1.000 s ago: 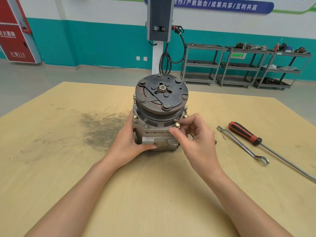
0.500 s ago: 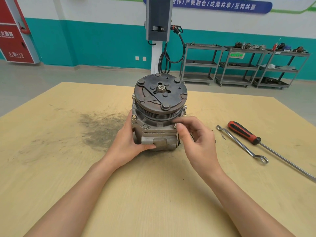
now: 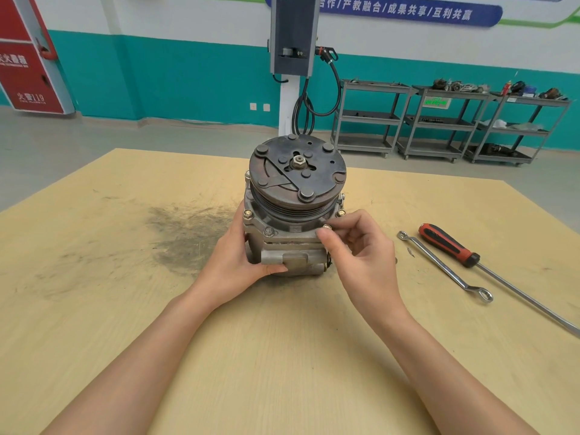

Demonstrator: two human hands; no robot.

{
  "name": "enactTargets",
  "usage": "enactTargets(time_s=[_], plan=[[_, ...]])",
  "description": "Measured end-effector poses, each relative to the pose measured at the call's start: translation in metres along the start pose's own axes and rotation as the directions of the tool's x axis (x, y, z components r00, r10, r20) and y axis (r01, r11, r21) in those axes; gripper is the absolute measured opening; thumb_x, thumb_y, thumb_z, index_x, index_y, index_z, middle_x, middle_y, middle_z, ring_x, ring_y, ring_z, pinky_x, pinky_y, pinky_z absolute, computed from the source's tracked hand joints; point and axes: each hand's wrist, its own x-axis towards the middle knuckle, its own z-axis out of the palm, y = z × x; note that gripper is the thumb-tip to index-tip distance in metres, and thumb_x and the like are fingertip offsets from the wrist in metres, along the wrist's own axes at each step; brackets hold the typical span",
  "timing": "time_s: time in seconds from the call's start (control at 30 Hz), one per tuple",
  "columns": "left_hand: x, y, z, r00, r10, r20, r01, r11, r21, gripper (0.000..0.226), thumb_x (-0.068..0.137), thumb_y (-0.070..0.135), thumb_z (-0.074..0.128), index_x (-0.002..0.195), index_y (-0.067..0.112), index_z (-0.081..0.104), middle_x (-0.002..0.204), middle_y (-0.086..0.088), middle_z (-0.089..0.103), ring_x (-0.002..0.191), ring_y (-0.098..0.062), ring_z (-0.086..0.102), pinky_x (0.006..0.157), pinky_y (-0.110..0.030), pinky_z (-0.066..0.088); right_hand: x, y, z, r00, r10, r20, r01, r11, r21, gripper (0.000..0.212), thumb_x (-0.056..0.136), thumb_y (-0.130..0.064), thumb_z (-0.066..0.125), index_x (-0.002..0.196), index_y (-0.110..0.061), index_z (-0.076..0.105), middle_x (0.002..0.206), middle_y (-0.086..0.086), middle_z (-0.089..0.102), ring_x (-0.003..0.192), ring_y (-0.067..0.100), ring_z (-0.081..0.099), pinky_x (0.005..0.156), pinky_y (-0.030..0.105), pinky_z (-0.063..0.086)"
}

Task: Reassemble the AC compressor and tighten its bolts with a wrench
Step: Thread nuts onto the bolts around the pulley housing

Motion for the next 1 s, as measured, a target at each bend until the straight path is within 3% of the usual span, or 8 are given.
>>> enactTargets(time_s=[0.1, 0.27, 0.37, 0.5, 0.63, 0.73, 0.87, 1.0], plan=[[0.0002, 0.0008, -0.0002, 1.000, -0.002, 0.000, 0.002, 1.000, -0.005, 0.107, 0.049, 0.052, 0.083, 0.137, 0.011, 0.039, 0.105, 0.057, 0.048, 0.101, 0.032, 0.046, 0.076, 0.007, 0.035, 0.0002, -0.0003, 0.0012, 0.999, 0.006, -0.032, -0.006, 1.000, 0.012, 0.020, 0.080, -0.017, 0.077, 0.081, -0.025, 0.059, 0.069, -0.009, 0.061, 0.067, 0.007, 0.055, 0.067, 0.027, 0.048], [-0.0013, 0.0013, -0.0005, 1.000, 0.013, -0.001, -0.013, 1.000, -0.023, 0.108, 0.050, 0.057, 0.081, 0.138, 0.013, 0.037, 0.109, 0.054, 0.050, 0.104, 0.029, 0.047, 0.078, 0.006, 0.036, -0.0009, 0.0004, -0.0061, 0.995, -0.020, 0.093, 0.017, 0.999, 0.029, 0.011, 0.087, -0.018, 0.063, 0.096, -0.023, 0.066, 0.072, -0.013, 0.060, 0.071, 0.006, 0.056, 0.070, 0.022, 0.046], [-0.0017, 0.0032, -0.0003, 1.000, 0.024, 0.001, -0.024, 0.999, -0.027, 0.106, 0.050, 0.056, 0.081, 0.138, 0.018, 0.036, 0.110, 0.054, 0.049, 0.105, 0.029, 0.047, 0.078, 0.006, 0.036, -0.0008, 0.0001, -0.0049, 0.997, 0.001, 0.082, -0.005, 0.999, 0.040, 0.006, 0.088, -0.018, 0.064, 0.091, -0.023, 0.066, 0.073, -0.015, 0.064, 0.071, 0.003, 0.058, 0.069, 0.018, 0.045], [-0.0017, 0.0024, 0.0001, 0.999, 0.036, 0.001, -0.036, 0.999, -0.034, 0.104, 0.051, 0.055, 0.083, 0.138, 0.021, 0.037, 0.110, 0.052, 0.051, 0.106, 0.027, 0.048, 0.079, 0.005, 0.036, -0.0006, -0.0002, -0.0001, 0.999, 0.045, -0.002, -0.044, 0.998, 0.051, 0.019, 0.082, -0.016, 0.076, 0.081, -0.025, 0.059, 0.073, -0.009, 0.062, 0.071, 0.011, 0.057, 0.070, 0.034, 0.049], [-0.0009, 0.0013, 0.0006, 1.000, 0.028, 0.003, -0.028, 0.998, -0.048, 0.102, 0.049, 0.058, 0.082, 0.135, 0.026, 0.037, 0.111, 0.049, 0.054, 0.106, 0.024, 0.050, 0.079, 0.003, 0.039, -0.0014, -0.0009, -0.0046, 0.997, 0.012, 0.079, -0.016, 0.998, 0.057, 0.010, 0.085, -0.021, 0.067, 0.094, -0.025, 0.065, 0.072, -0.010, 0.059, 0.071, 0.010, 0.056, 0.071, 0.029, 0.048], [-0.0008, 0.0009, 0.0012, 1.000, 0.025, 0.003, -0.025, 0.999, -0.049, 0.101, 0.050, 0.060, 0.088, 0.132, 0.032, 0.036, 0.111, 0.048, 0.054, 0.106, 0.024, 0.051, 0.080, 0.002, 0.040, -0.0013, -0.0004, -0.0048, 0.996, 0.028, 0.082, -0.033, 0.998, 0.056, 0.008, 0.085, -0.021, 0.065, 0.090, -0.027, 0.067, 0.075, -0.014, 0.063, 0.074, 0.007, 0.058, 0.072, 0.024, 0.047], [-0.0016, 0.0013, 0.0014, 1.000, 0.021, -0.007, -0.022, 0.999, -0.038, 0.098, 0.049, 0.061, 0.083, 0.132, 0.034, 0.036, 0.113, 0.045, 0.055, 0.108, 0.021, 0.052, 0.081, 0.001, 0.041, -0.0009, -0.0003, 0.0025, 0.996, 0.085, -0.019, -0.084, 0.994, 0.077, 0.015, 0.076, -0.027, 0.074, 0.074, -0.034, 0.061, 0.072, -0.007, 0.063, 0.073, 0.014, 0.057, 0.072, 0.038, 0.049], [-0.0008, 0.0016, 0.0005, 1.000, 0.024, -0.004, -0.024, 0.999, -0.029, 0.096, 0.052, 0.054, 0.089, 0.129, 0.037, 0.035, 0.113, 0.047, 0.054, 0.107, 0.023, 0.051, 0.080, 0.003, 0.039, -0.0020, -0.0014, -0.0020, 0.998, 0.028, 0.060, -0.031, 0.998, 0.061, 0.009, 0.083, -0.023, 0.067, 0.091, -0.026, 0.064, 0.070, -0.009, 0.058, 0.071, 0.010, 0.055, 0.070, 0.030, 0.048]])
